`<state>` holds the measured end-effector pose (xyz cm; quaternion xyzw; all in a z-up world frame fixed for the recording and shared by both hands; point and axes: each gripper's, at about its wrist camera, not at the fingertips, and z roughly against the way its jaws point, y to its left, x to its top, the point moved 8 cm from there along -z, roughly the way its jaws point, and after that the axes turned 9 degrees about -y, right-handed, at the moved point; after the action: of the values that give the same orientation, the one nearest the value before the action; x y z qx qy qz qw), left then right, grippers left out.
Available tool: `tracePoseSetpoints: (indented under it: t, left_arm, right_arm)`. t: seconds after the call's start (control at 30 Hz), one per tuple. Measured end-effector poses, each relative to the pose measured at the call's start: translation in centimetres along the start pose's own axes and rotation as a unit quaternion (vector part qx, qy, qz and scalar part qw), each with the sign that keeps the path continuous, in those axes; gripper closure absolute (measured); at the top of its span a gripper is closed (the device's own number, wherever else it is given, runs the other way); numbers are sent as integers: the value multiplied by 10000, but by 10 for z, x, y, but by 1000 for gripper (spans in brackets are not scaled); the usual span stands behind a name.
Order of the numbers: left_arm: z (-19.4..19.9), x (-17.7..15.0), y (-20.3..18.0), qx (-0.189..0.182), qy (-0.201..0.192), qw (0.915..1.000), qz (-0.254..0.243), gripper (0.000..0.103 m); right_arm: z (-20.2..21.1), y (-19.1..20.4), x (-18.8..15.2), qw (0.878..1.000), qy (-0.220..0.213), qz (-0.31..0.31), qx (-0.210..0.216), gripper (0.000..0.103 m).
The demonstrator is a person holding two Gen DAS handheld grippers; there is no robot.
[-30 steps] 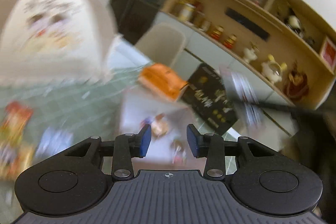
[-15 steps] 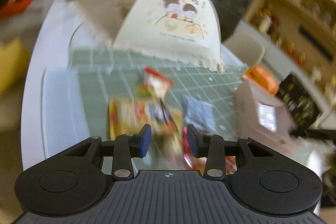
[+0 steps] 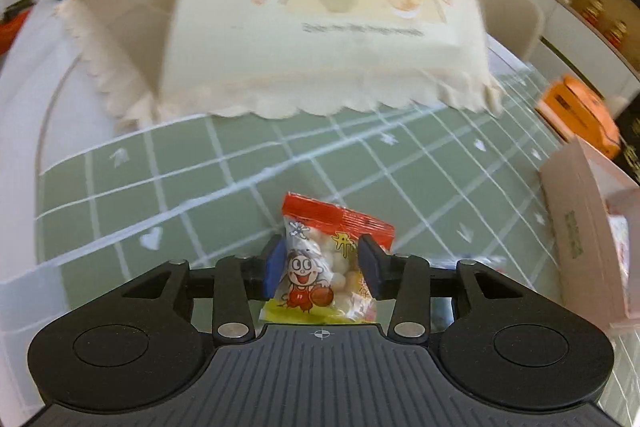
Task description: Organize snacks
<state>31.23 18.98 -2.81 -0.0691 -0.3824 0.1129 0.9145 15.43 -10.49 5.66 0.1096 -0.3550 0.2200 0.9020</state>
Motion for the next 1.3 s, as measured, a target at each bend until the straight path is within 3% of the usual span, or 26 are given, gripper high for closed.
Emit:
tracePoseSetpoints:
  t: [0.17,0.37,0.47,0.57,0.77,0.87,0.97,1.0,1.07,1.13,1.2,1.3]
  left_arm:
    - [20,-29,-28,-632,245,9964,-512,56]
    - [66,-86,-52,-784,348,9899,-1127,56]
    - [93,-116,-60,-982,270,9902,-953,59]
    - [116,-135,-63,-1153,188,9921,-461,60]
    - [184,-161,-53,-963,-513,9936,285,60]
    - [208,-175,-40,-722,-553,9955,254,60]
    - [219,-183,-26,-421,-517,9978,9,60]
    - [221,-183,-20,-350,-524,9980,-44,60]
    - [222,-182,-11,-330,-531,9980,-128,60]
    - [223,-184,-10,-390,-500,9974,-339,60]
    - [220,-183,-13,-369,-498,9954,-728,60]
    - [209,-178,-24,-438,-493,9905,-1203,60]
  right_arm:
    - [-11,1,9,9995,64,316,-37,26]
    - [-37,42,52,9981,-133,372,470,26]
    - [-59,58,78,9974,-195,-11,698,26]
    - [-96,69,96,9945,47,-557,889,26]
    - [-176,95,119,9985,252,-338,361,26]
    - [-204,94,119,9962,404,-756,159,21]
    - [-211,98,121,9980,242,-564,-115,21]
    - [-212,99,119,9988,258,-391,-161,25]
    - [-206,103,114,9994,264,74,-213,46]
    - [-190,109,105,9981,408,456,40,78]
    - [-169,110,95,9962,528,577,374,97]
    - [-130,103,74,9937,584,728,627,98]
